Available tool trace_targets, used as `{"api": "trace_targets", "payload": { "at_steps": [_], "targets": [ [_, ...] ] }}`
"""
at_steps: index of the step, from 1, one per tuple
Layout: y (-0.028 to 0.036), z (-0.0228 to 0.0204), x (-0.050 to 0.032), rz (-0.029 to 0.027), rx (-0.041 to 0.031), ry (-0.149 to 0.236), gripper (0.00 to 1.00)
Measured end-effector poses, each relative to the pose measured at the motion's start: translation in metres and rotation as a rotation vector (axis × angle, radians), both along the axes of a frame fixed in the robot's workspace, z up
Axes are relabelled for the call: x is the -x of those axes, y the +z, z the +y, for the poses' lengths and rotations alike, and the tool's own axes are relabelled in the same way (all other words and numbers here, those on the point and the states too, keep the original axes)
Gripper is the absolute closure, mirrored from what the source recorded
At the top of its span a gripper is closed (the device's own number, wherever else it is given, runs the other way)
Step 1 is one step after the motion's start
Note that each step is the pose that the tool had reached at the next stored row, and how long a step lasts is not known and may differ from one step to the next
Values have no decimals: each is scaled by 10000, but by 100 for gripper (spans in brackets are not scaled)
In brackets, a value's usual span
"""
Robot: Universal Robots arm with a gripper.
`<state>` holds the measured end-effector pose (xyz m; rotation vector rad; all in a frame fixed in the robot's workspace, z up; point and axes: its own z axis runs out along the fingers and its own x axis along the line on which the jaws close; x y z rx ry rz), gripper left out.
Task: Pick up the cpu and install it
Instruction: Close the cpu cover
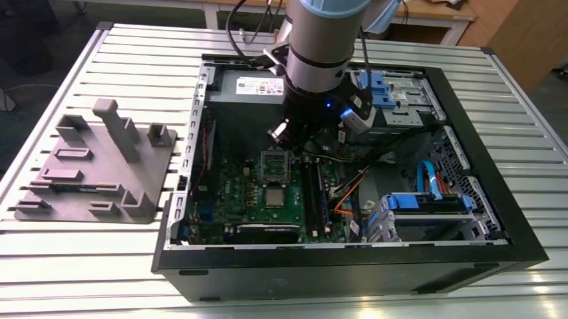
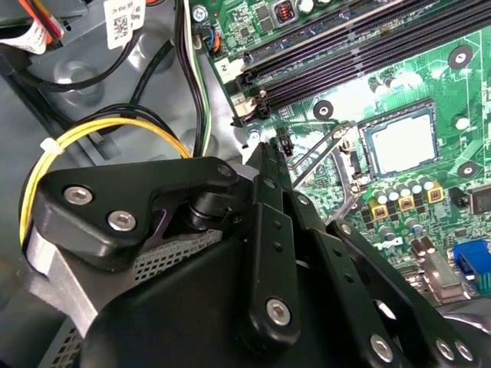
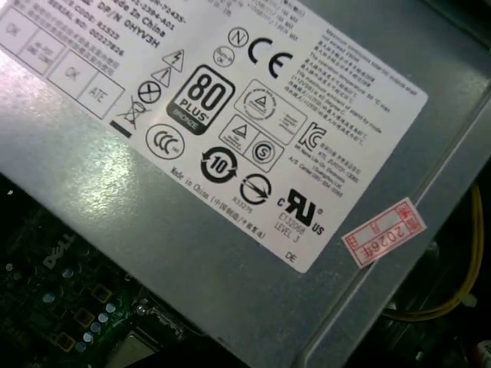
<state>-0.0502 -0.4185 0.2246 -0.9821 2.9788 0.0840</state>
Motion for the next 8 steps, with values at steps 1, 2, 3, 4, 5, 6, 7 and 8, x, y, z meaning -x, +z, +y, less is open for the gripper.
{"api": "trace_targets", "payload": {
  "at_steps": [1, 2, 3, 4, 5, 6, 7, 8],
  "targets": [
    [0, 0, 0, 0, 0, 50, 90],
    [1, 0, 2, 0, 0, 112, 90],
    [1, 0, 6, 1, 2, 192, 90],
    [2, 0, 10, 1, 4, 265, 90],
    [2, 0, 15, 2, 4, 332, 90],
    [2, 0, 18, 2, 5, 396, 90],
    [2, 0, 22, 1, 4, 458, 90],
    [2, 0, 23, 0, 3, 513, 90]
  ]
}}
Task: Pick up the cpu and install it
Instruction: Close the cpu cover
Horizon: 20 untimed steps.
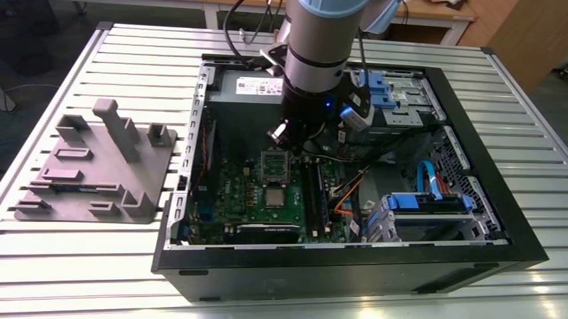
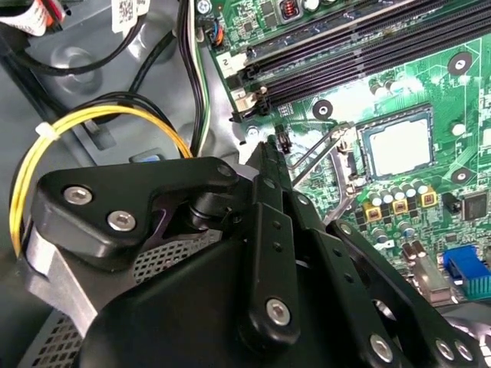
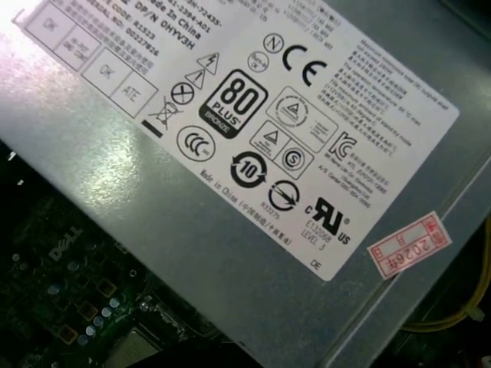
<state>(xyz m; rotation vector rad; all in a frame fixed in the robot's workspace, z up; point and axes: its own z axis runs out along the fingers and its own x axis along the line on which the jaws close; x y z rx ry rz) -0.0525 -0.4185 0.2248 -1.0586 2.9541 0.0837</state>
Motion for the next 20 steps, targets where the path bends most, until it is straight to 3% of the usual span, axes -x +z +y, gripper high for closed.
{"api": "trace_targets", "payload": {
  "at_steps": [20],
  "targets": [
    [94, 0, 18, -2, -2, 851, 90]
  ]
}}
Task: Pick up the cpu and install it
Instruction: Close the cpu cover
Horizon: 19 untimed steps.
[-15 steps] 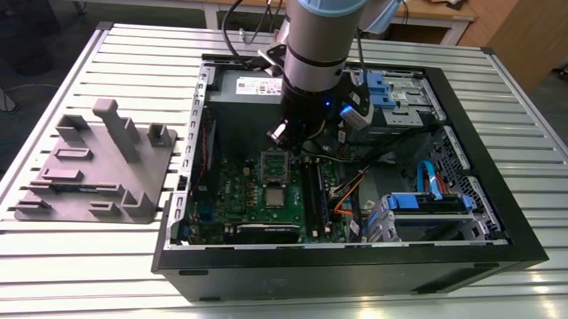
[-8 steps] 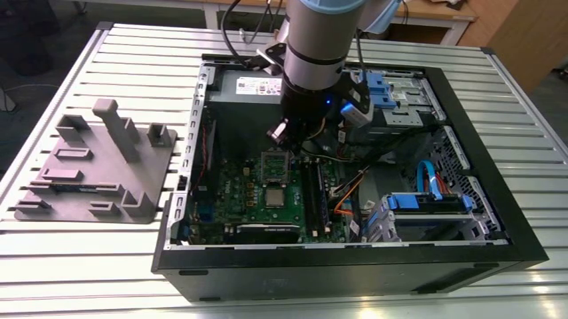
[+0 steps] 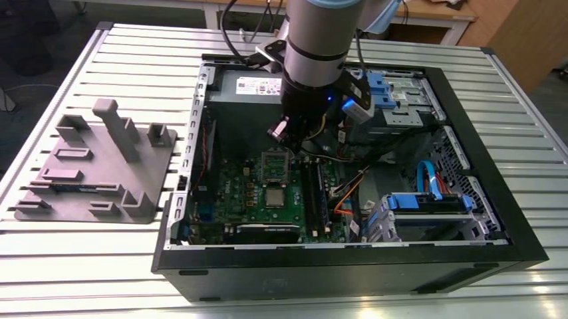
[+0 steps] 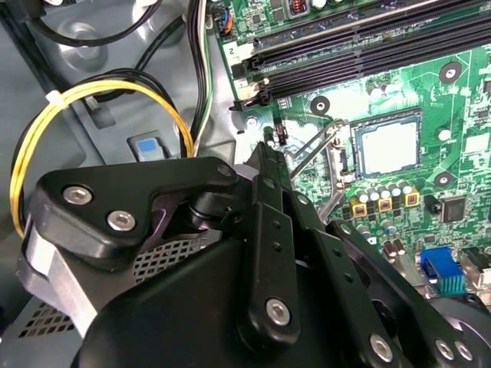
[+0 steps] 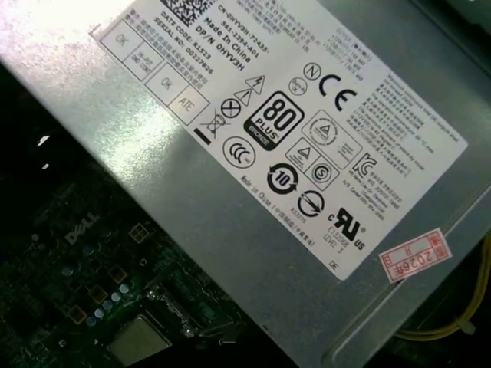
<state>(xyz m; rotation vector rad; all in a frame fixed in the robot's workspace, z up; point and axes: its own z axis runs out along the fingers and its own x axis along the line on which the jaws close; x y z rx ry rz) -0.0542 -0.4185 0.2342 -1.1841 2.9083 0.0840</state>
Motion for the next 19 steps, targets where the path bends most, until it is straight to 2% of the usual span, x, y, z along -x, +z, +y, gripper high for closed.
{"api": "trace_targets", "payload": {
  "at_steps": [19],
  "targets": [
    [54, 0, 23, -7, 1, 768, 90]
  ]
}}
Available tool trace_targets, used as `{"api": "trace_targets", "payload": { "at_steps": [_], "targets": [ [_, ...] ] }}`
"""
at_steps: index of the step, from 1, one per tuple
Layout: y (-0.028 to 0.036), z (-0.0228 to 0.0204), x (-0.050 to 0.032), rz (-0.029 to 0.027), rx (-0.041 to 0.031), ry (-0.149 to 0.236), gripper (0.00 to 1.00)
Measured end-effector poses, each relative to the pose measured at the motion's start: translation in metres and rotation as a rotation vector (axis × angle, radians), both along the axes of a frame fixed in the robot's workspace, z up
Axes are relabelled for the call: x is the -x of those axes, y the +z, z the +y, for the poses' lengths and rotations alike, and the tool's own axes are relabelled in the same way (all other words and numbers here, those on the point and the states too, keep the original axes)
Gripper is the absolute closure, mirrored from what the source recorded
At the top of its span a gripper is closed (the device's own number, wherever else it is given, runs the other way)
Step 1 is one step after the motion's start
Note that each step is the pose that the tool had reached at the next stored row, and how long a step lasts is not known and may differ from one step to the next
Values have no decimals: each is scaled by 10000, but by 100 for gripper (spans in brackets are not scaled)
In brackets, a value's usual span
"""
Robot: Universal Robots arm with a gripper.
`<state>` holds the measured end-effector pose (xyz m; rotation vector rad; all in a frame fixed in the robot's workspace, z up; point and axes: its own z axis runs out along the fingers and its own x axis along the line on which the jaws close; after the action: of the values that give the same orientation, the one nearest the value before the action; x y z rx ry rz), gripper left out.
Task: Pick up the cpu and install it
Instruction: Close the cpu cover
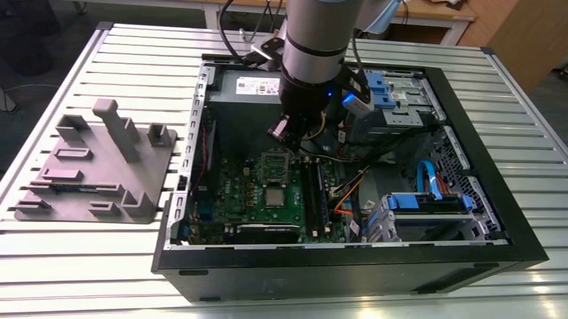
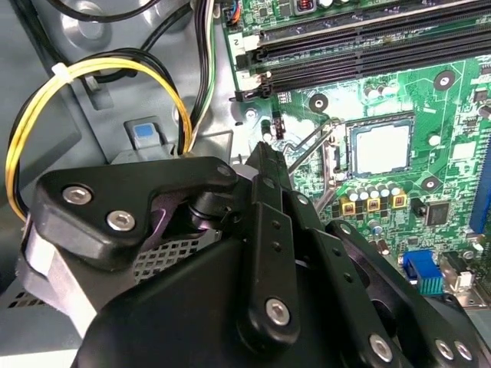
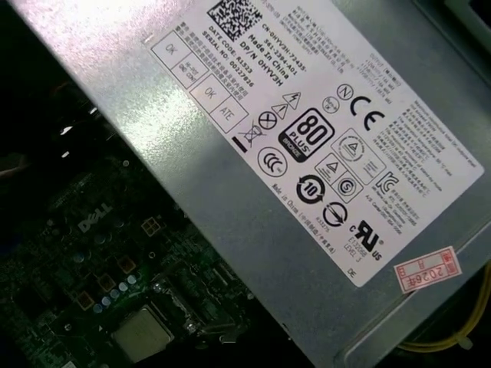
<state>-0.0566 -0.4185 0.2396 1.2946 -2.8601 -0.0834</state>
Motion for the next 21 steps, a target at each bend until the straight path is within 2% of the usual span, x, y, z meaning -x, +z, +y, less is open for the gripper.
{"api": "trace_targets", "payload": {
  "at_steps": [13, 17, 21],
  "targets": [
    [29, -13, 15, -8, 2, 448, 90],
    [30, -44, 22, -9, 1, 578, 90],
    [31, -95, 23, -7, 3, 635, 90]
  ]
}}
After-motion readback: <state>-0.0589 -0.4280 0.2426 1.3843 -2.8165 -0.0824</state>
